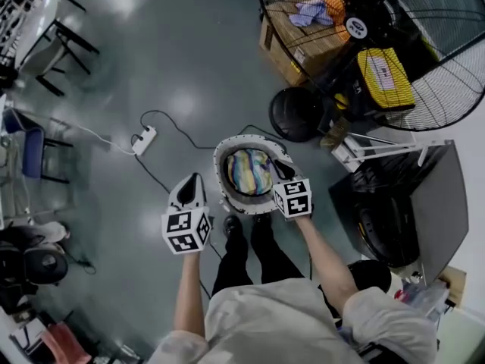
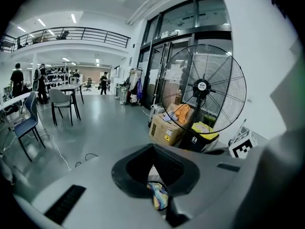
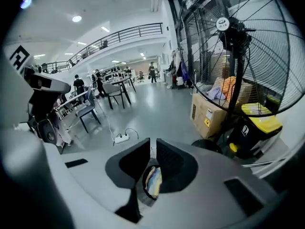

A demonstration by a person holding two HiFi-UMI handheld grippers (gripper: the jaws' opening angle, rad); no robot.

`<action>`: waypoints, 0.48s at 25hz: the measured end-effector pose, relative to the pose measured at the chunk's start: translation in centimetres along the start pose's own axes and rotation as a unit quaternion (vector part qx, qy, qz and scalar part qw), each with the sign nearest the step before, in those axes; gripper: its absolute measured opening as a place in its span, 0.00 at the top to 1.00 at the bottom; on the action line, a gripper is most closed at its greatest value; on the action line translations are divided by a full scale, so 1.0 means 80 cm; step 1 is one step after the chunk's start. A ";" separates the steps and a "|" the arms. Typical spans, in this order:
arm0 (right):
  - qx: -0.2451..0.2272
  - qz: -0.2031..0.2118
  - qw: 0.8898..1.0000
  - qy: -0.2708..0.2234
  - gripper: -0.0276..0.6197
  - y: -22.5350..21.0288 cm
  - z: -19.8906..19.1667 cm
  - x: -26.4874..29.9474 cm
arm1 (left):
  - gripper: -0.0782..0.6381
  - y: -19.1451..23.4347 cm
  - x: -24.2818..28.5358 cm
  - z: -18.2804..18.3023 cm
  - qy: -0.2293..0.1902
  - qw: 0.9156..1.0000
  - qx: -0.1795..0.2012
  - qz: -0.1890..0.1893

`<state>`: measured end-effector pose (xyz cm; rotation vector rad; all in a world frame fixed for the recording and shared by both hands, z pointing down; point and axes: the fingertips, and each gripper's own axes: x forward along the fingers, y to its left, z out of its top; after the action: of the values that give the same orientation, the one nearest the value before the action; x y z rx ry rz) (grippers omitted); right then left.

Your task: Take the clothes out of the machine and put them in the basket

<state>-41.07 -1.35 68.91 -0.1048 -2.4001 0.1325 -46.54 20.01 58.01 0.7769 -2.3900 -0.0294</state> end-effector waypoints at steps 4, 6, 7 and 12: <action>-0.004 0.000 0.999 -0.032 0.91 0.002 0.032 -0.039 | 0.87 -0.006 -0.011 0.018 -0.013 1.000 0.006 -0.002; -0.013 -0.004 0.999 -0.053 0.92 0.004 0.055 -0.057 | 0.87 -0.004 -0.018 0.031 -0.024 1.000 0.009 -0.002; -0.017 -0.006 0.998 -0.064 0.92 0.005 0.067 -0.066 | 0.87 -0.003 -0.021 0.038 -0.029 1.000 0.011 -0.001; -0.037 -0.019 0.993 -0.115 0.92 -0.002 0.131 -0.115 | 0.87 -0.015 -0.034 0.072 -0.045 0.999 0.023 -0.007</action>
<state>-41.30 -3.23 55.10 -0.0807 -2.6354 0.0393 -47.41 19.53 51.58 0.8293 -2.4791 -0.0160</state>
